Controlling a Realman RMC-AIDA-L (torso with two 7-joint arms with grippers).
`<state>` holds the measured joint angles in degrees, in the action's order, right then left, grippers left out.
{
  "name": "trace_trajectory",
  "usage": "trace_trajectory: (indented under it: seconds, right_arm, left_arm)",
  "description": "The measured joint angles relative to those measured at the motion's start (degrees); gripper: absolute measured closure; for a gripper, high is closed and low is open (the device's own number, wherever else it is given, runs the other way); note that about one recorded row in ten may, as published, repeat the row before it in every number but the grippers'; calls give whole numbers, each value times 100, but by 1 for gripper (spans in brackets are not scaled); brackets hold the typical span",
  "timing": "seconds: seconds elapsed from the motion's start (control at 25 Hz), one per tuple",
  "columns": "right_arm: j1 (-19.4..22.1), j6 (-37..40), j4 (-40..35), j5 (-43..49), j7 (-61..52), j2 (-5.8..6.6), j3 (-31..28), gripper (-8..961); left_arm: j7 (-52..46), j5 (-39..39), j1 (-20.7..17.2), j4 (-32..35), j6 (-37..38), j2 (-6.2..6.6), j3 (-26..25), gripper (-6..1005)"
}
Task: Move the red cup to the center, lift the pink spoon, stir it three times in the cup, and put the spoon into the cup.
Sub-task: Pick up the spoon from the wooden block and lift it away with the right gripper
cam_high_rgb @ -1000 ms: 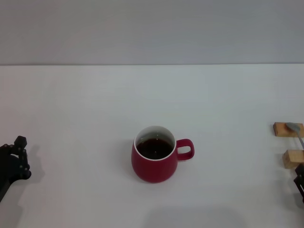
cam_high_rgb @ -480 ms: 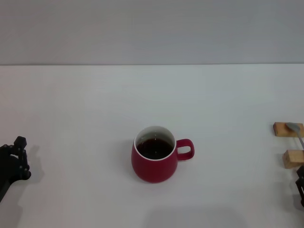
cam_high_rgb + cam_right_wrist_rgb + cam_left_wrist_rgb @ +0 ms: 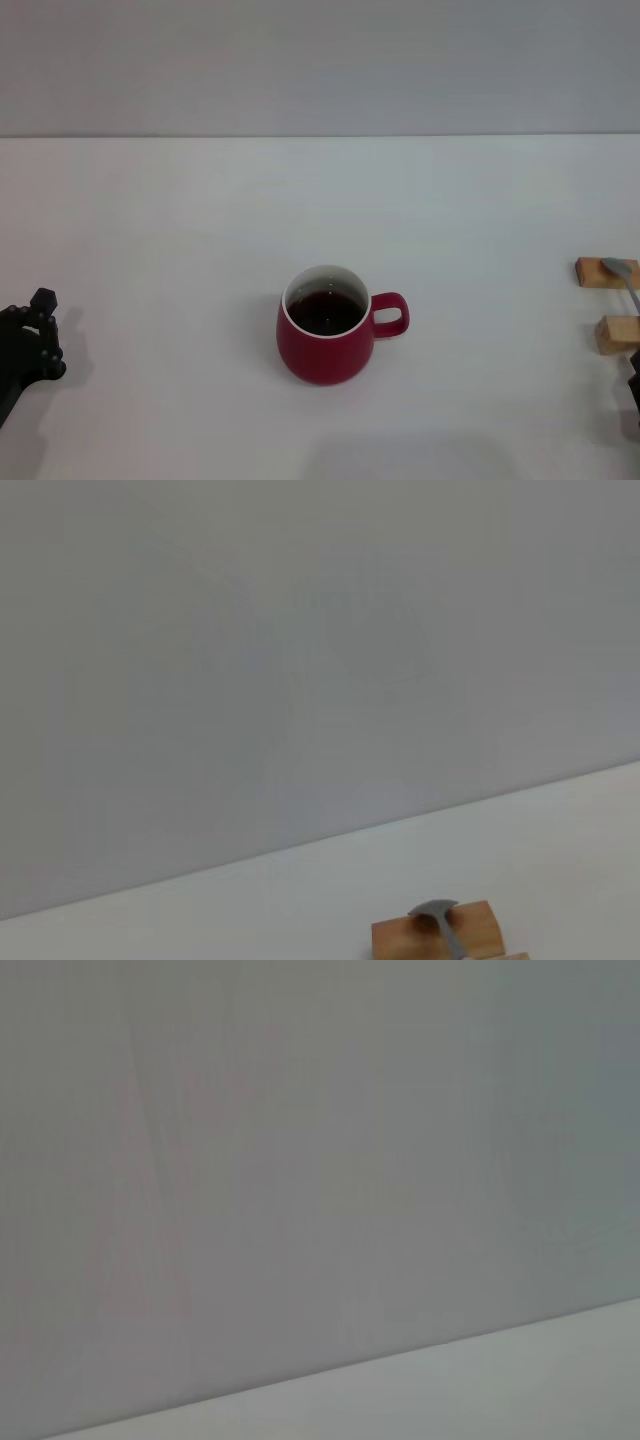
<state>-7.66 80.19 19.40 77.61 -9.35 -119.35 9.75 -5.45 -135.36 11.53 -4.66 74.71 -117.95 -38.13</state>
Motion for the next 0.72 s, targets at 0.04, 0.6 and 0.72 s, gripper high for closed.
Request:
trace_trajectory:
  seconds: [0.04, 0.6, 0.72]
  right_arm:
    - [4, 6, -13, 0, -1, 0, 0, 492]
    - [-1, -33, -42, -24, 24, 0, -34, 544]
    - [-3, -34, -42, -26, 27, 0, -34, 555]
  left_arm:
    - [-18, -3, -1, 0, 1, 0, -1, 1001]
    - [-35, -8, -8, 9, 21, 0, -18, 1001]
    - [-36, -8, -1, 9, -6, 0, -12, 1001]
